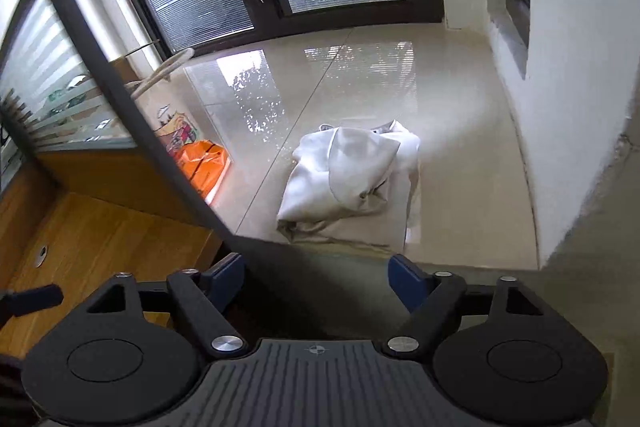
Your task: Fold clothes
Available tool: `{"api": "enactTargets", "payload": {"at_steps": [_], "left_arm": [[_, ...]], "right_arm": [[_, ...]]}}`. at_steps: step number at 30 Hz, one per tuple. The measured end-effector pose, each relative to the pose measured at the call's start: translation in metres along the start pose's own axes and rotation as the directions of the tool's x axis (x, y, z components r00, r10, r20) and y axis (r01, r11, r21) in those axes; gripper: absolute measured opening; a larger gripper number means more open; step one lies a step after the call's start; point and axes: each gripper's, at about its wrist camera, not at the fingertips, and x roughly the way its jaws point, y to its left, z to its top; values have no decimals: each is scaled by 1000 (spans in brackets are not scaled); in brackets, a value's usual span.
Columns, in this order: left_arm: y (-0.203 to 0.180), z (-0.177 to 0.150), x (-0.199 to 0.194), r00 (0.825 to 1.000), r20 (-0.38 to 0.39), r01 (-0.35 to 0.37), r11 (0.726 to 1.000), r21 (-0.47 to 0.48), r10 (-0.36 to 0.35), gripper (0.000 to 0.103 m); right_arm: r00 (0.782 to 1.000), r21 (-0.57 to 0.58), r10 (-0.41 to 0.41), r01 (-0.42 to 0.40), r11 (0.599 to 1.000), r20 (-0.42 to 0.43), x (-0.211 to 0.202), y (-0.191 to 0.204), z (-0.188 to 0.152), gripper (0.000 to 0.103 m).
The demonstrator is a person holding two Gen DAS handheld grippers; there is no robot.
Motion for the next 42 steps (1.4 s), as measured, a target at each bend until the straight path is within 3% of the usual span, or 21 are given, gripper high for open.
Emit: {"api": "enactTargets", "payload": {"at_steps": [7, 10, 17, 20, 23, 26, 29, 31, 33, 34, 37, 42], "left_arm": [[2, 5, 25, 999, 6, -45, 995, -88, 45, 102], [8, 3, 32, 997, -12, -75, 991, -112, 74, 102], [16, 3, 44, 992, -60, -119, 983, -140, 111, 102], [13, 5, 48, 991, -66, -124, 982, -141, 116, 102], [9, 9, 51, 992, -66, -120, 983, -137, 111, 102], [7, 13, 57, 992, -73, -111, 985, -135, 102, 102], [5, 17, 62, 992, -78, -107, 986, -130, 98, 102], [4, 20, 64, 992, -72, -108, 986, -126, 99, 102], [3, 22, 65, 993, -63, -109, 987, -122, 102, 102], [2, 22, 66, 993, -63, -111, 987, -120, 104, 102], [-2, 23, 71, 992, -62, -113, 986, -119, 106, 102], [-11, 22, 78, 992, -59, -115, 985, -127, 108, 102]], "right_arm": [[997, 65, 42, -37, 997, -62, 90, -33, 37, 63], [994, 109, 54, -43, 993, -99, 130, -43, 45, 54], [977, 170, 83, -49, 984, -196, 198, -53, 46, 13], [967, 198, 116, -71, 978, -225, 204, -53, 46, 8], [954, 234, 180, -124, 964, -238, 195, -48, 48, 7], [951, 237, 165, -102, 966, -263, 199, -49, 44, 8], [945, 211, 125, -61, 976, -303, 206, -56, 41, 19], [957, 129, 86, -52, 990, -278, 193, -52, 50, 24], [975, 5, 44, -45, 999, -217, 173, -40, 66, 44], [983, -50, 43, -53, 997, -178, 163, -35, 75, 48], [990, -217, 68, -93, 972, -121, 159, -18, 105, 48], [969, -319, 175, -223, 921, -172, 214, -6, 155, 44]]}}
